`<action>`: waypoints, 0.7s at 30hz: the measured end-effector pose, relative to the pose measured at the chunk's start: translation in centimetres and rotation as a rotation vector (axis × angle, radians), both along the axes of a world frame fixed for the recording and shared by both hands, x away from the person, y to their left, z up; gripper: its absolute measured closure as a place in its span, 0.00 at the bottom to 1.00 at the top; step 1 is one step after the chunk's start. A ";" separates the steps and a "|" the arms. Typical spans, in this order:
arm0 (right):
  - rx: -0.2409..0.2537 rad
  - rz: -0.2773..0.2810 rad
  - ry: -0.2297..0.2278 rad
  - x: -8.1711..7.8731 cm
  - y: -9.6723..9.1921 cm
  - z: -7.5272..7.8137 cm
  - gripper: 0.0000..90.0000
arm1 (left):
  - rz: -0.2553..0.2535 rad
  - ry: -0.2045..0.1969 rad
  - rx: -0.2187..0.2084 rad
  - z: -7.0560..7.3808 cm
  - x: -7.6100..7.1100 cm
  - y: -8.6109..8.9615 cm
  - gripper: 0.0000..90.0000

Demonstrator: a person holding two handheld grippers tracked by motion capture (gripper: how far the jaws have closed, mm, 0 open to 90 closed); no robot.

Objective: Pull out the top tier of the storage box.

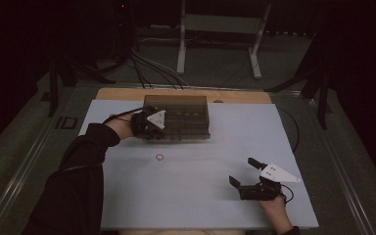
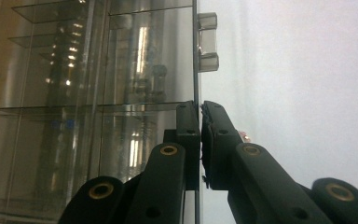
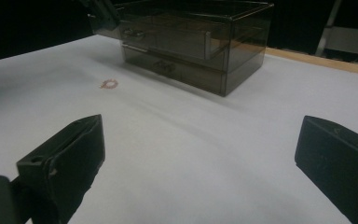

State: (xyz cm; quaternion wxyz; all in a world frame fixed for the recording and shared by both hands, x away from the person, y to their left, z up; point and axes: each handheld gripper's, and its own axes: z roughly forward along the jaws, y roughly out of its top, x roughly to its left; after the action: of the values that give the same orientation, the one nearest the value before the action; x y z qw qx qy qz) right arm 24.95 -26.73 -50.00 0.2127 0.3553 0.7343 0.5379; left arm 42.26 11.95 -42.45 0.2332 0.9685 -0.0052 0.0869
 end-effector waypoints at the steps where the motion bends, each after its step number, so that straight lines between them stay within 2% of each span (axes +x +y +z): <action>1: 0.001 0.000 0.000 0.0 0.0 0.0 0.02 | 0.000 0.003 0.000 0.0 0.0 0.0 0.96; 6: 0.001 -0.001 0.000 0.0 0.0 0.0 0.02 | -0.018 0.010 0.000 0.0 -0.4 0.2 0.96; 21: -0.005 0.004 0.002 0.0 0.1 0.0 0.02 | -0.001 0.022 0.007 0.1 -1.1 0.0 0.96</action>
State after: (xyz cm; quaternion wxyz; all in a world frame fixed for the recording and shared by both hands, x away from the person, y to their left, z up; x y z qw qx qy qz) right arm 25.00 -26.65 -50.05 0.2116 0.3539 0.7365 0.5362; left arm 41.14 11.93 -42.38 0.2300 0.9702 -0.0035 0.0763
